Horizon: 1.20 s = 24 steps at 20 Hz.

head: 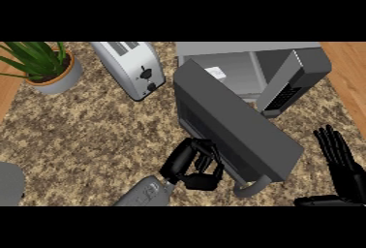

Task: Pick up the milk, place it into the microwave and close the microwave

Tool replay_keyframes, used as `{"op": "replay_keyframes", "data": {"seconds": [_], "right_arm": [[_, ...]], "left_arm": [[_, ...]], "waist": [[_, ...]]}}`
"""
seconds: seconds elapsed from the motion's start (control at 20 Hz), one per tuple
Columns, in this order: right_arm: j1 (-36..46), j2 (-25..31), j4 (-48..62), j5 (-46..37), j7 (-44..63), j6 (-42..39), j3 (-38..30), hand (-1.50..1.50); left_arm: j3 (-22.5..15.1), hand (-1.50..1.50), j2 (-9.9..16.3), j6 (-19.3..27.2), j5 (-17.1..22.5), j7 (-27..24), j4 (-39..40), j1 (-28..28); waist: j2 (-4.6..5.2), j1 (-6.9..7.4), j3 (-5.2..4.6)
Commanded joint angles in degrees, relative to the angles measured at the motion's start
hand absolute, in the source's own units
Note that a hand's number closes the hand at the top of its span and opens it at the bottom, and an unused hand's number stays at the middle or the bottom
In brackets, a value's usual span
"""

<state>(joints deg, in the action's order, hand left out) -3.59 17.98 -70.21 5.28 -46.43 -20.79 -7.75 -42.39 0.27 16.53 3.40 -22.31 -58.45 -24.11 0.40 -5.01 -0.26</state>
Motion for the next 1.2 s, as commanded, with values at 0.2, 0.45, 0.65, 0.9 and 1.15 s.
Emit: {"op": "replay_keyframes", "data": {"seconds": [0.2,0.45,0.65,0.9,1.15], "right_arm": [[-3.3,1.8,-12.4,5.5,3.5,-6.2,2.2,-1.50],[-2.8,3.7,-16.5,8.8,7.6,-8.1,3.1,-1.50],[-1.7,4.9,-19.6,10.2,11.6,-8.5,4.5,-1.50],[-0.5,7.5,-23.0,12.3,14.1,-9.6,3.8,-1.50],[1.3,10.6,-24.0,13.3,15.9,-9.9,1.8,-1.50]], "left_arm": [[-6.0,1.50,-0.3,5.1,12.5,-1.0,9.2,-8.6],[-10.7,1.50,-0.3,9.3,18.6,-4.2,6.2,-9.0],[-9.4,1.50,-0.3,10.6,24.0,-4.8,5.6,-12.1],[-6.8,1.50,-0.3,17.5,28.3,-6.8,6.5,-15.1],[-5.8,1.50,-0.3,23.7,32.9,-6.0,7.6,-18.7]], "waist": [[0.62,-3.27,-0.08],[0.86,-4.49,-0.13],[1.36,-6.17,-0.25],[1.59,-7.80,-0.29],[1.83,-8.93,-0.15]]}}
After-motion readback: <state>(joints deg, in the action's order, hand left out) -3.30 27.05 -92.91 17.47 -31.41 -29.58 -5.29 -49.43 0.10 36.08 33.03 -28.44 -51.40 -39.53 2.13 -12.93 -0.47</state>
